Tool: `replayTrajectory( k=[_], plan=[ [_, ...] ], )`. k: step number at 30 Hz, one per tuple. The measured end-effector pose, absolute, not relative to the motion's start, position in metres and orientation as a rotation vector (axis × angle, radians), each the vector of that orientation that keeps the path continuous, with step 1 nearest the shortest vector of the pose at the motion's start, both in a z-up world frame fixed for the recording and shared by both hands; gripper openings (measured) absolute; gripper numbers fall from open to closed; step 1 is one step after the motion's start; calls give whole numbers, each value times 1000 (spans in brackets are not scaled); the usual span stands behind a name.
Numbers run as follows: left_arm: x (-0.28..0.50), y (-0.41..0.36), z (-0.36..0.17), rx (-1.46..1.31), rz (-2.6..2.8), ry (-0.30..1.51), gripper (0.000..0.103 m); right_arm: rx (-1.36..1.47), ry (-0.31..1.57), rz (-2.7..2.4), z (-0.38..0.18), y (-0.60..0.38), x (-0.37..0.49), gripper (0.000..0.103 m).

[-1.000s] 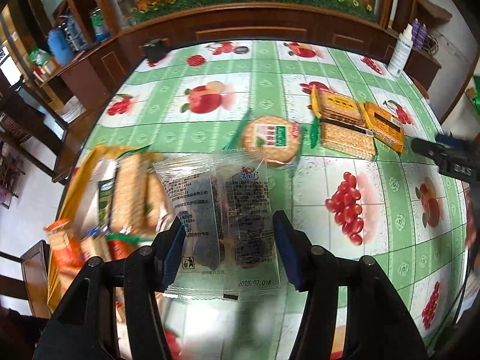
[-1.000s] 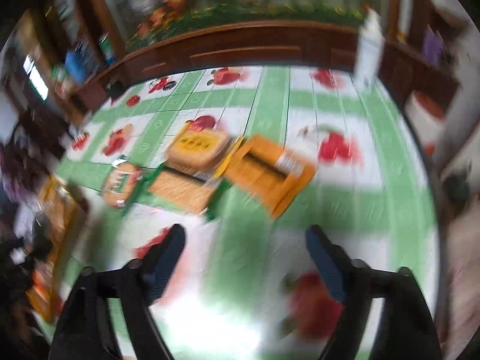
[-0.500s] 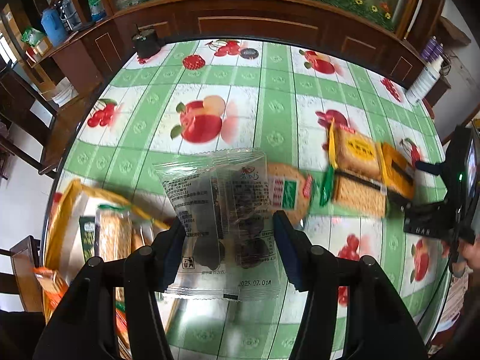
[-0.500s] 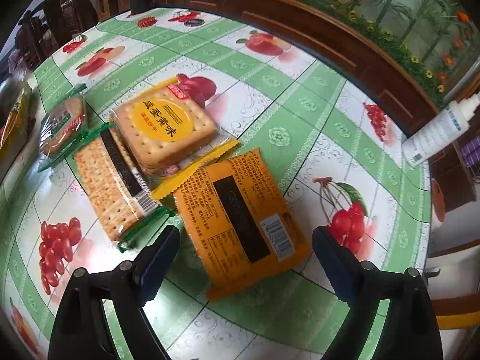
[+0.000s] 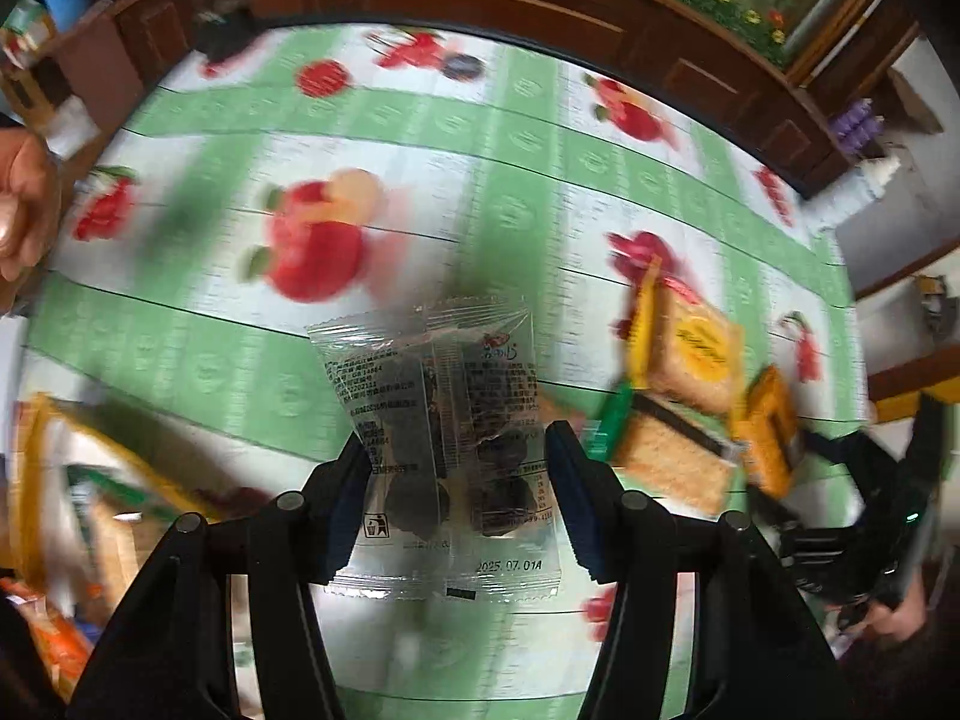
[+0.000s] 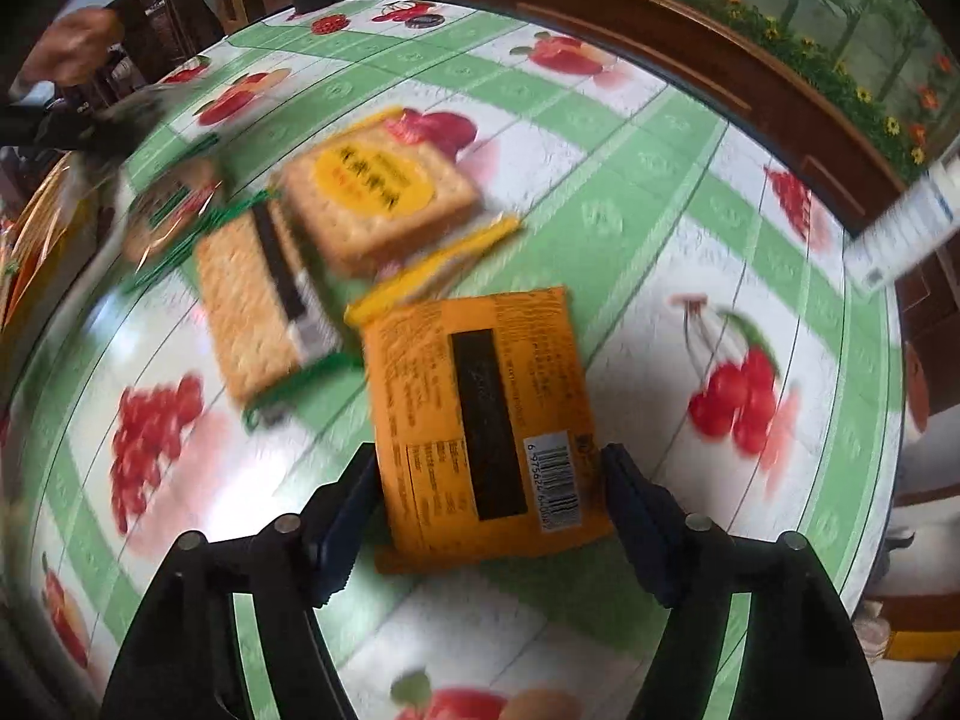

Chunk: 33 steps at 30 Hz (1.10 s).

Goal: Organize snacks

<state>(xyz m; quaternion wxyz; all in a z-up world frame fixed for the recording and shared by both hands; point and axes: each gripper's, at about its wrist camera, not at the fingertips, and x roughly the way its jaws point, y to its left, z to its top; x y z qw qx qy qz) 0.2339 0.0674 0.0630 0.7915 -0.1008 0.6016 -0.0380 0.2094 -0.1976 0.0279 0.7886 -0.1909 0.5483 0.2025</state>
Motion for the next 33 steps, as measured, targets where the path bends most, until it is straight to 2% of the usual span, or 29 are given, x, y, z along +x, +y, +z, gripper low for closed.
replayTrajectory(
  k=[10,18,20,21,22,24,29,33],
  plan=[
    [243,44,52,-311,-231,1323,55,-324,1194,419,27,-214,199,74],
    [244,44,48,-251,-214,1383,56,-313,1200,414,27,-213,201,76],
    [237,33,47,-160,-199,1364,56,-312,1201,413,27,-213,201,76],
    [234,26,47,-78,-153,1341,52,-311,1201,413,27,-213,201,76],
    [231,21,48,-51,-147,1311,39,-309,1202,412,27,-213,201,77],
    [225,20,52,-54,-120,1282,33,-307,1203,409,27,-213,201,77],
    [194,40,62,-163,-134,1232,29,-296,1208,390,27,-213,198,77],
    [152,56,97,-148,-113,1118,29,-288,1211,379,27,-213,192,77]
  ],
)
